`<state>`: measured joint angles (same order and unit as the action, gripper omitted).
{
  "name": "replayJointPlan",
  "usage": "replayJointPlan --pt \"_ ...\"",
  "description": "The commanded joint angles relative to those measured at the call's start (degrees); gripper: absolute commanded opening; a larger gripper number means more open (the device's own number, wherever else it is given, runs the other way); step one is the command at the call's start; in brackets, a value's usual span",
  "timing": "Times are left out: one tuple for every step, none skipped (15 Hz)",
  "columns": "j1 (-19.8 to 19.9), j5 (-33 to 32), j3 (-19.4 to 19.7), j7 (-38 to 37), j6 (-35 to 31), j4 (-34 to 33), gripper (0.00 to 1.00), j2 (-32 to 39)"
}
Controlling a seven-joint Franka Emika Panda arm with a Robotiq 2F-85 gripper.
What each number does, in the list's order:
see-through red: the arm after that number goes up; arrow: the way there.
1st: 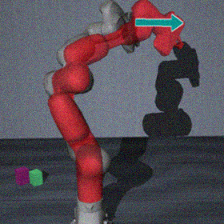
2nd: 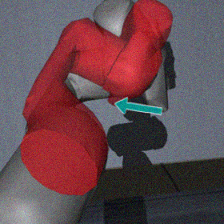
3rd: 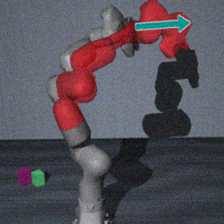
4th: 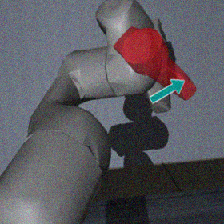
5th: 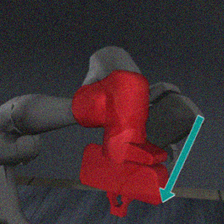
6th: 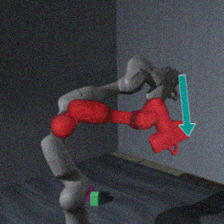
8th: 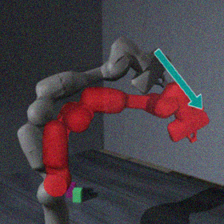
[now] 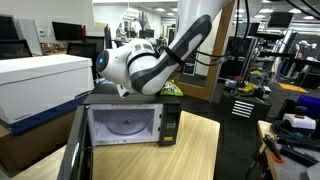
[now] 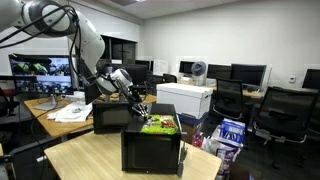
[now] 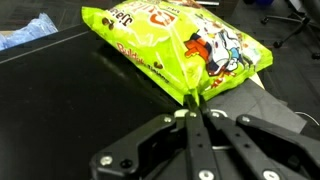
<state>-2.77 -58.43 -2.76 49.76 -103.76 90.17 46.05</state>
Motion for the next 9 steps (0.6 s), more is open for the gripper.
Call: replayJointPlan --pt "-0.08 -0.85 -1.82 1.81 -1.78 10.14 0.03 -7.96" --pt "-0.25 -1.11 -2.35 1.91 -2.14 12.16 0.03 -9.47" --pt "-0.44 -1.25 -2.87 1.98 -2.51 14.14 0.03 -11.02" --pt "-0.54 -1.26 -3.43 2.2 -2.75 15.87 0.03 -12.41" --pt "-0.7 -1.44 -3.99 2.27 -3.17 17.72 0.03 -13.88" --pt "-0.84 -1.52 -4.52 2.43 -3.64 19.45 0.03 -15.33" --pt "-1.0 -1.59 -5.02 2.8 -4.25 21.15 0.03 -16.88" --pt "-1.23 -1.48 -5.53 3.32 -4.85 22.64 0.03 -18.35" --pt "-1.28 -1.08 -6.23 4.52 -5.69 24.37 0.03 -20.1"
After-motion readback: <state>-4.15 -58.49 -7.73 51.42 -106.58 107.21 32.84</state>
